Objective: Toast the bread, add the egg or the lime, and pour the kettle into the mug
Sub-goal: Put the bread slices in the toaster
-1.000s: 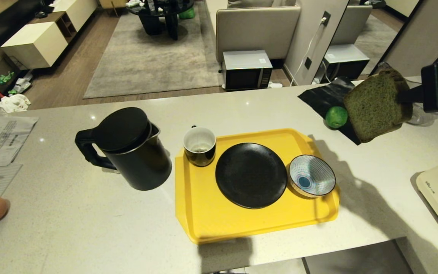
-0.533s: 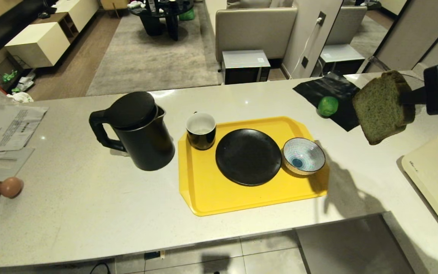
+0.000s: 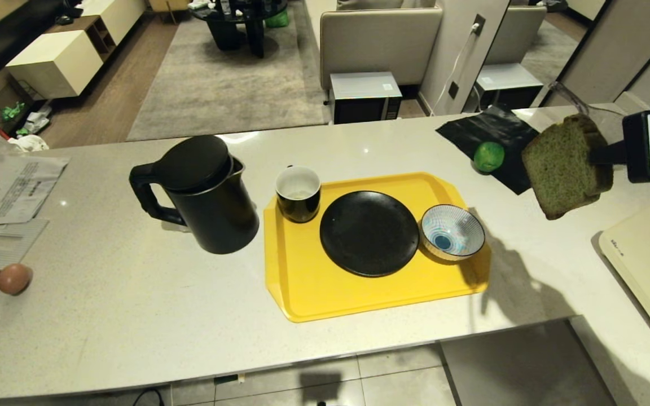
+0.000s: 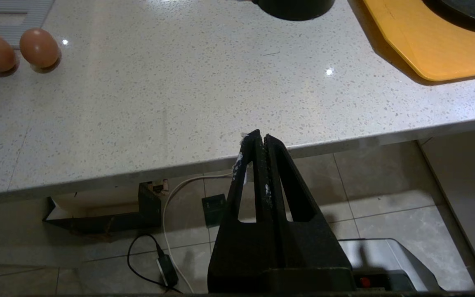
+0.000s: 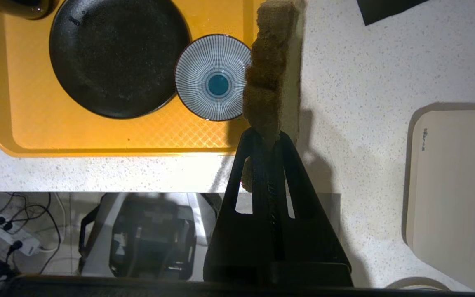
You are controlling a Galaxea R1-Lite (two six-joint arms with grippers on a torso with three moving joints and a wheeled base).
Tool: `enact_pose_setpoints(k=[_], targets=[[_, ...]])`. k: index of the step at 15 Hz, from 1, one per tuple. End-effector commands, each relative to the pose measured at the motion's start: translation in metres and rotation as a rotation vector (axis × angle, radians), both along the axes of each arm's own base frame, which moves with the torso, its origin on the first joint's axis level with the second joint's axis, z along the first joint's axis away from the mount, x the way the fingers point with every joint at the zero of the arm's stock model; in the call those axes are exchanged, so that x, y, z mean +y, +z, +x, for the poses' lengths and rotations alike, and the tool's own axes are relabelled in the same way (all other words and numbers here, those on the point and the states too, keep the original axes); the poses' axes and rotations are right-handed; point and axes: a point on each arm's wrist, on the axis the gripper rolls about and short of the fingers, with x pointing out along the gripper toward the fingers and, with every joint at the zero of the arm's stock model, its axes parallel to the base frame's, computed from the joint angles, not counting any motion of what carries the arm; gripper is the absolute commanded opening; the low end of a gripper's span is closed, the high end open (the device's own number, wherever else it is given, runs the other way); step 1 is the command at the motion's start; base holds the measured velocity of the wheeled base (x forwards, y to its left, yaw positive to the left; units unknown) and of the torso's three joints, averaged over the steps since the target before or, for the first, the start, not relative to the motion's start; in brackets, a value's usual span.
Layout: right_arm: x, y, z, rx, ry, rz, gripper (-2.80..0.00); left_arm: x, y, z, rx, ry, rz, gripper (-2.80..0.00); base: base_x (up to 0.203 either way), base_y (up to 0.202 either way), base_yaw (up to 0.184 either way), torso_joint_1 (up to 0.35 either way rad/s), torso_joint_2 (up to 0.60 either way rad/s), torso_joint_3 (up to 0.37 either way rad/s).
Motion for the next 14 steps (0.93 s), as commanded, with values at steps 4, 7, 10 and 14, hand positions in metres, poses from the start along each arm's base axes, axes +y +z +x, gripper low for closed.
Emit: enact_pose_setpoints(k=[4, 7, 10, 14], targets=[[-0.0058, 0.0048, -0.0107, -0.025, 0.001, 0.010, -2.80, 0.0000, 0.0000, -0.0001, 0.000, 0.000, 0.000, -2.80, 0.000, 0.000, 0.000, 0.000, 0.00, 0.000], [-0.0063, 0.0053, -0.0117, -0.027, 0.003, 0.009, -2.80, 0.0000, 0.0000, -0.0001, 0.000, 0.000, 0.000, -2.80, 0.006, 0.007, -0.077, 0.001, 0.00, 0.002], [-0.0064, 0.0057, -0.0118, -0.028, 0.004, 0.009, -2.80, 0.0000, 0.0000, -0.0001, 0.000, 0.000, 0.002, -2.80, 0.001, 0.008, -0.174, 0.006, 0.00, 0.005], [-0.0054, 0.0065, -0.0109, -0.037, 0.011, 0.018, -2.80, 0.0000, 0.0000, -0.0001, 0.000, 0.000, 0.002, -2.80, 0.002, 0.007, -0.167, 0.001, 0.00, 0.003]])
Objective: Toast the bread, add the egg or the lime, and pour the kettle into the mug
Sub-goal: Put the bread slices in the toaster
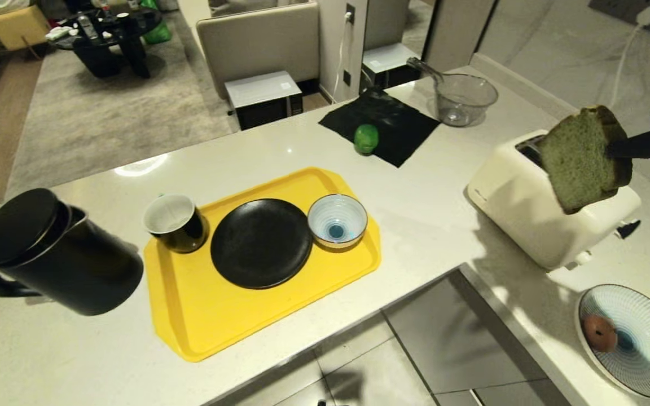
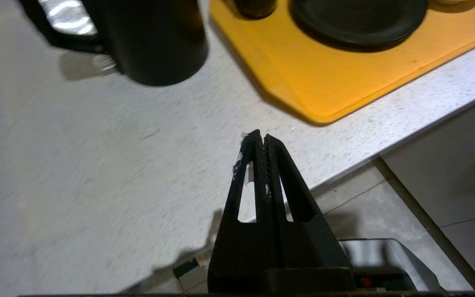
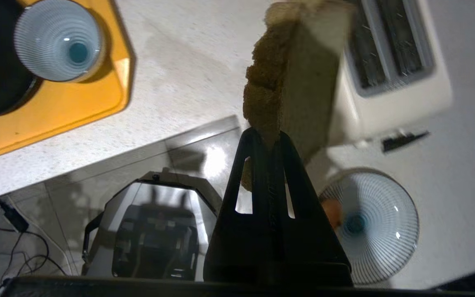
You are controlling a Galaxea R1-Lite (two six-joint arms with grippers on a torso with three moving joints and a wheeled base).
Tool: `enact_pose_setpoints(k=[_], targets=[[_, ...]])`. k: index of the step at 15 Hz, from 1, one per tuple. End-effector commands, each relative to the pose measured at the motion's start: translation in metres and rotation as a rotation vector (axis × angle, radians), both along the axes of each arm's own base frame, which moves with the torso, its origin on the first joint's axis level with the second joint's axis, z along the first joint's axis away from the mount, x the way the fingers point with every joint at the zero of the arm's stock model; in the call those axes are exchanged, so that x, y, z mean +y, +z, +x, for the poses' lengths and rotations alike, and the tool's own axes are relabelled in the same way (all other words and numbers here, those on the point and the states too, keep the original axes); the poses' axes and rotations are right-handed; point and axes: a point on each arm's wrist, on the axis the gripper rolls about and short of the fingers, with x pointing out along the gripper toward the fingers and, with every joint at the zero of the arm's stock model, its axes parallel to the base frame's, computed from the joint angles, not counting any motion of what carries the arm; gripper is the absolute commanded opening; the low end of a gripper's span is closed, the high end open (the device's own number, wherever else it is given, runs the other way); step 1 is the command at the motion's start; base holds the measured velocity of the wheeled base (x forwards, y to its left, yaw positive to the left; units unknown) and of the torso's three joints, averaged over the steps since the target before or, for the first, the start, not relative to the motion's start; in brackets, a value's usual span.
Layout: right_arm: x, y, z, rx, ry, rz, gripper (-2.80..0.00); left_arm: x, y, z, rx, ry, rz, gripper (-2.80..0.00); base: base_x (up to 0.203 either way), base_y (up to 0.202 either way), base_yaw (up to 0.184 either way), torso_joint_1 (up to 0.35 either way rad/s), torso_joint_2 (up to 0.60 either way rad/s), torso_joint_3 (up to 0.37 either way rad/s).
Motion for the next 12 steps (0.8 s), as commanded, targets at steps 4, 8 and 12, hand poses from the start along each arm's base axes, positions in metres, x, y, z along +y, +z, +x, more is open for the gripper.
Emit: enact_pose_setpoints(k=[4, 8, 12], targets=[[0.002, 0.000, 0.003, -0.014, 0.015, -0.012, -2.80, 0.000, 0.000, 0.000, -0.002, 0.001, 0.000, -2.80, 0.001, 0.003, -0.054, 0.002, 0.00, 0.001], [0.004, -0.003, 0.008, -0.008, 0.022, -0.032, -2.80, 0.000, 0.000, 0.000, -0.002, 0.001, 0.000, -2.80, 0.000, 0.000, 0.000, 0.000, 0.00, 0.000], [0.001, -0.001, 0.016, -0.033, 0.035, -0.086, -2.80, 0.000, 0.000, 0.000, 0.000, 0.001, -0.001, -2.80, 0.000, 0.000, 0.000, 0.000, 0.00, 0.000]])
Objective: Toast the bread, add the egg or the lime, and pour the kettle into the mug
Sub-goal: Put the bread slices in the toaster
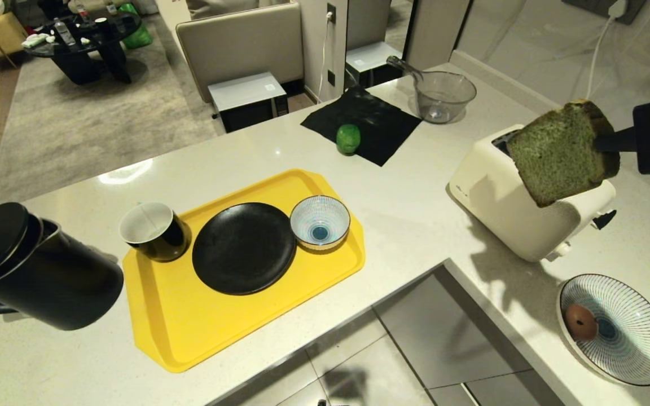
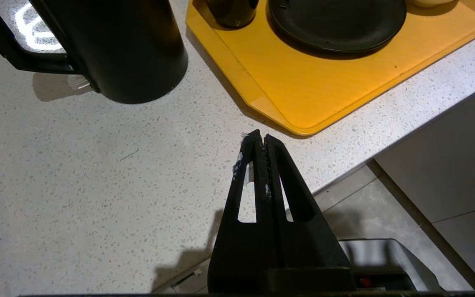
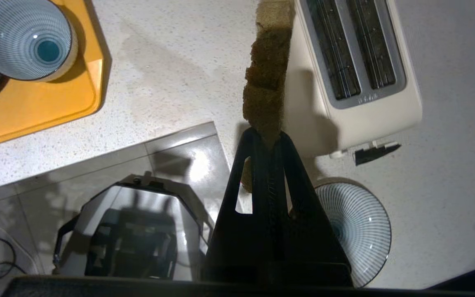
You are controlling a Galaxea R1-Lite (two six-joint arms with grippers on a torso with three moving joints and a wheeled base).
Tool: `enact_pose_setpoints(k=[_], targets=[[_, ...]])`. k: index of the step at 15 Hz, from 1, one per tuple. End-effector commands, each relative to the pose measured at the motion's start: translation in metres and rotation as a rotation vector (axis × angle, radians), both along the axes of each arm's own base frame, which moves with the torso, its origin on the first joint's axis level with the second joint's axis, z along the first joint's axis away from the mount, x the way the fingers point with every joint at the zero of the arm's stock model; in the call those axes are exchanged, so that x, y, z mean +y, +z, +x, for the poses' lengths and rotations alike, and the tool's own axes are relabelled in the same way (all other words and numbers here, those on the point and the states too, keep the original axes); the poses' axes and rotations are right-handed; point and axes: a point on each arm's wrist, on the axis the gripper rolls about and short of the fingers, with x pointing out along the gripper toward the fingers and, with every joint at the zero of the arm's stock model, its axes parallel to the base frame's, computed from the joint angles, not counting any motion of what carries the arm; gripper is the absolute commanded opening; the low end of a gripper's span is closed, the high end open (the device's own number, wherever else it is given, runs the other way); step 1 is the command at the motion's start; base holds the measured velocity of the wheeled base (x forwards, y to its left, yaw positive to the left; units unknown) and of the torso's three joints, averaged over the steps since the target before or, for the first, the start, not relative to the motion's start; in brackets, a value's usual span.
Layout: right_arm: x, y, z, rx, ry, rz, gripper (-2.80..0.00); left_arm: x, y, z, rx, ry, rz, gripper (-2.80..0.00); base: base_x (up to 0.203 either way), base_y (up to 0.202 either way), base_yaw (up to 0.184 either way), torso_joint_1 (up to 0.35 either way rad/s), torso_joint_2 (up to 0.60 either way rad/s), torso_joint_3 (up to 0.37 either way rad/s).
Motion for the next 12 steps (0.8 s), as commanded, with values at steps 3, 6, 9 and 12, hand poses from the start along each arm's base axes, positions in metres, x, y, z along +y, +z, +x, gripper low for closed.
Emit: enact_pose_setpoints(k=[3, 6, 9, 12], targets=[[-0.015, 0.005, 0.012, -0.040, 0.040, -0.070, -2.80, 0.000, 0.000, 0.000, -0.001, 0.000, 0.000, -2.80, 0.000, 0.000, 0.000, 0.000, 0.00, 0.000], [-0.031, 0.010, 0.025, -0.079, 0.070, -0.124, -2.80, 0.000, 0.000, 0.000, -0.001, 0.000, 0.000, -2.80, 0.000, 0.000, 0.000, 0.000, 0.00, 0.000], [-0.041, 0.016, 0.040, -0.100, 0.082, -0.162, -2.80, 0.000, 0.000, 0.000, -0.002, 0.000, 0.002, -2.80, 0.000, 0.000, 0.000, 0.000, 0.00, 0.000], [-0.048, 0.019, 0.054, -0.104, 0.064, -0.179, -2.80, 0.000, 0.000, 0.000, -0.001, 0.000, 0.001, -2.80, 0.000, 0.000, 0.000, 0.000, 0.00, 0.000]])
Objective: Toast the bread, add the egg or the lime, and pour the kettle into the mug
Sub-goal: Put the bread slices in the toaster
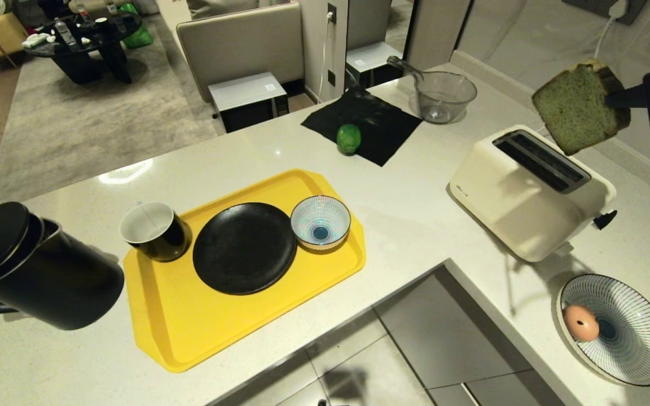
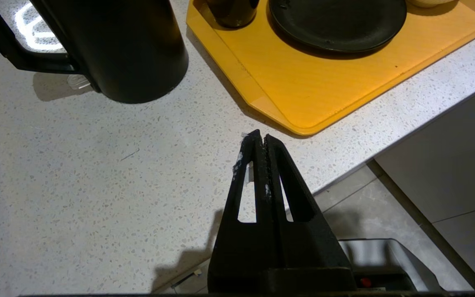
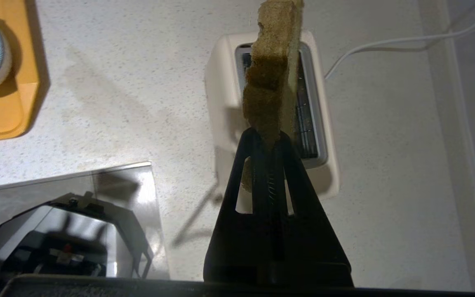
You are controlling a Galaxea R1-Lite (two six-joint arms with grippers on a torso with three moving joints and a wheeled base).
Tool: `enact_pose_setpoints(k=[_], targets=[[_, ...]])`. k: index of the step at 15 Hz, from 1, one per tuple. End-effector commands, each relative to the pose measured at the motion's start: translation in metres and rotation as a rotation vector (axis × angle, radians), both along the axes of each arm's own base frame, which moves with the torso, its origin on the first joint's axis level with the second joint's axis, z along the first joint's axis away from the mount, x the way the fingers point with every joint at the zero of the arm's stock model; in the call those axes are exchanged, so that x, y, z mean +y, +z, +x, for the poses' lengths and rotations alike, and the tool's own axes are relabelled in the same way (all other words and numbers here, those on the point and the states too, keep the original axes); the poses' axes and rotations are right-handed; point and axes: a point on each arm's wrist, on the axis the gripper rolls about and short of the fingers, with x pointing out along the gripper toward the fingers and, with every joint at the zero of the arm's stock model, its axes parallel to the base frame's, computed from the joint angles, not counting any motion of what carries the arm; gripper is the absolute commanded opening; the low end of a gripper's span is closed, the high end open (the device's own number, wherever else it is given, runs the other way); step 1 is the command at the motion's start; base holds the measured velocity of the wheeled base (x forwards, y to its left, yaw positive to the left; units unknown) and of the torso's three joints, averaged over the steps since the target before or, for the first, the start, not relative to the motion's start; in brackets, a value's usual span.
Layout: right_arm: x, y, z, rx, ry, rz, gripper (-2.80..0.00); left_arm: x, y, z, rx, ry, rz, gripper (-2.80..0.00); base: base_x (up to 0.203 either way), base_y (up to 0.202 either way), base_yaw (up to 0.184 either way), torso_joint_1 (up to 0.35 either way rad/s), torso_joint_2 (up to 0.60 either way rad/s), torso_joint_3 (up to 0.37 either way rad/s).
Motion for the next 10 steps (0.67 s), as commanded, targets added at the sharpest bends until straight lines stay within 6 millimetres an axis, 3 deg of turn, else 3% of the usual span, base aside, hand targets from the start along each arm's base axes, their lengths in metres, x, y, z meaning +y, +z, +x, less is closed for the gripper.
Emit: enact_pose_setpoints(k=[1, 10], targets=[[-0.004, -0.003, 0.014, 0.017, -0.019, -0.015, -2.80, 0.000, 0.000, 0.000, 0.000, 0.000, -0.002, -2.80, 0.000, 0.000, 0.000, 0.000, 0.00, 0.000], [-0.008, -0.001, 0.002, 0.009, -0.028, -0.010, -2.80, 0.000, 0.000, 0.000, 0.002, -0.008, 0.014, -2.80, 0.000, 0.000, 0.000, 0.000, 0.00, 0.000]])
